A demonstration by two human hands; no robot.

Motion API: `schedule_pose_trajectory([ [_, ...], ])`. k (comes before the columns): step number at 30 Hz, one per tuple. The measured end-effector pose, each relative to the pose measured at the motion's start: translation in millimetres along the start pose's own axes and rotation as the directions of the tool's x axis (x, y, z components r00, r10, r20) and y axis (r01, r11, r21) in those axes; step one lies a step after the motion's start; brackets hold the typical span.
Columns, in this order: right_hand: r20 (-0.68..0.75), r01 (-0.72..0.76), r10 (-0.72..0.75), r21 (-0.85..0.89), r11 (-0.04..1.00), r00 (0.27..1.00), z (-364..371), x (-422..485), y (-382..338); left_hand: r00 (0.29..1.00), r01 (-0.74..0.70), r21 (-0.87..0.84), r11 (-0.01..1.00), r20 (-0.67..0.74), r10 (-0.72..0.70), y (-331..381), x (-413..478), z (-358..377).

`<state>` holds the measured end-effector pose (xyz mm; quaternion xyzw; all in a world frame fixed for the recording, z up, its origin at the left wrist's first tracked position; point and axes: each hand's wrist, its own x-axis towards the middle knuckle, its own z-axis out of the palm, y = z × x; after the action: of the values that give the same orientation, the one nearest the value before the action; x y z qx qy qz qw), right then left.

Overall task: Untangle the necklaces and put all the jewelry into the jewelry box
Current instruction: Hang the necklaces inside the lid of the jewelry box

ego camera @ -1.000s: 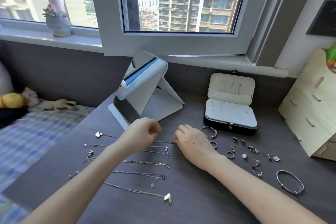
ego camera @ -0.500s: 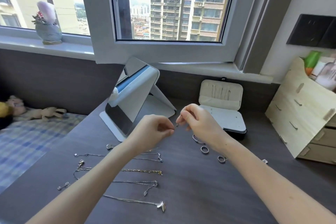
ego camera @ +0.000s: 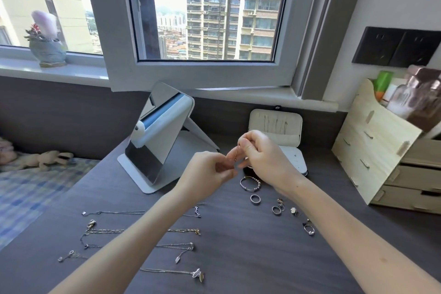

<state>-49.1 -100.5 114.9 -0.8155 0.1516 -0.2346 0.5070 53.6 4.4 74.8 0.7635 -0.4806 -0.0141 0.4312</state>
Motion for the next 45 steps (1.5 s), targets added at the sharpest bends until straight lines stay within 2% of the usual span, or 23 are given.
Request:
schedule_pose_trajectory([
  [6,-0.03,-0.002,0.003,0.035,0.999,1.0,-8.2,-2.2,-4.1,0.999,-0.032,-0.027,0.999,-0.027,0.031,5.1,3.1,-3.9],
  [11,-0.061,-0.022,0.027,0.093,0.995,0.998,-11.9,-1.9,-2.5,0.995,-0.054,-0.03,0.998,0.078,0.056,8.0,8.4,-19.6],
  [18,-0.079,-0.009,0.027,0.224,0.975,0.997,-14.3,-1.3,-9.0,0.973,-0.133,0.063,0.989,0.196,0.119,23.4,24.0,-36.2],
  [21,-0.097,-0.011,0.042,0.301,0.954,0.994,-18.1,1.9,-13.5,0.969,-0.108,0.003,0.994,0.223,0.105,34.5,29.9,-41.1],
  [24,-0.012,-0.073,0.088,0.456,0.887,0.996,-23.9,5.6,-20.0,0.967,-0.041,-0.112,0.993,0.244,0.067,46.0,33.4,-44.2],
  [26,0.119,-0.168,0.12,0.594,0.786,0.986,-28.1,7.4,-26.3,0.97,-0.034,-0.152,0.988,0.235,0.069,52.4,35.2,-45.4],
  [28,0.239,-0.269,0.144,0.659,0.703,0.96,-33.3,8.0,-31.7,0.973,-0.051,-0.167,0.985,0.214,0.087,55.3,37.4,-45.5],
  [29,0.279,-0.296,0.146,0.634,0.714,0.949,-35.9,8.1,-33.6,0.975,-0.062,-0.163,0.985,0.2,0.094,55.5,38.9,-45.4],
  [30,0.293,-0.292,0.144,0.562,0.774,0.945,-38.5,7.8,-34.9,0.978,-0.07,-0.159,0.985,0.185,0.099,55.9,39.9,-45.8],
  [32,0.271,-0.209,0.128,0.293,0.933,0.954,-43.1,6.9,-38.4,0.981,-0.076,-0.177,0.981,0.164,0.105,56.9,41.4,-47.2],
  [33,0.246,-0.16,0.122,0.141,0.977,0.962,-45.2,7.2,-39.9,0.981,-0.078,-0.184,0.98,0.16,0.108,56.9,42.3,-47.9],
  [34,0.219,-0.122,0.115,0.017,0.992,0.969,-47.5,8.2,-41.9,0.981,-0.08,-0.183,0.98,0.161,0.11,57.2,42.9,-48.6],
  [36,0.191,-0.069,0.091,-0.12,0.99,0.977,-52.0,11.5,-48.0,0.979,-0.083,-0.195,0.977,0.167,0.116,56.5,43.9,-49.5],
  [41,0.221,-0.037,0.089,-0.227,0.973,0.971,-62.8,21.8,-63.9,0.985,-0.088,-0.269,0.959,0.12,0.124,54.7,49.0,-52.1],
  [45,0.244,-0.02,0.071,-0.206,0.978,0.967,-75.2,30.2,-70.9,0.987,-0.094,-0.328,0.94,0.096,0.133,56.4,56.1,-51.3],
])
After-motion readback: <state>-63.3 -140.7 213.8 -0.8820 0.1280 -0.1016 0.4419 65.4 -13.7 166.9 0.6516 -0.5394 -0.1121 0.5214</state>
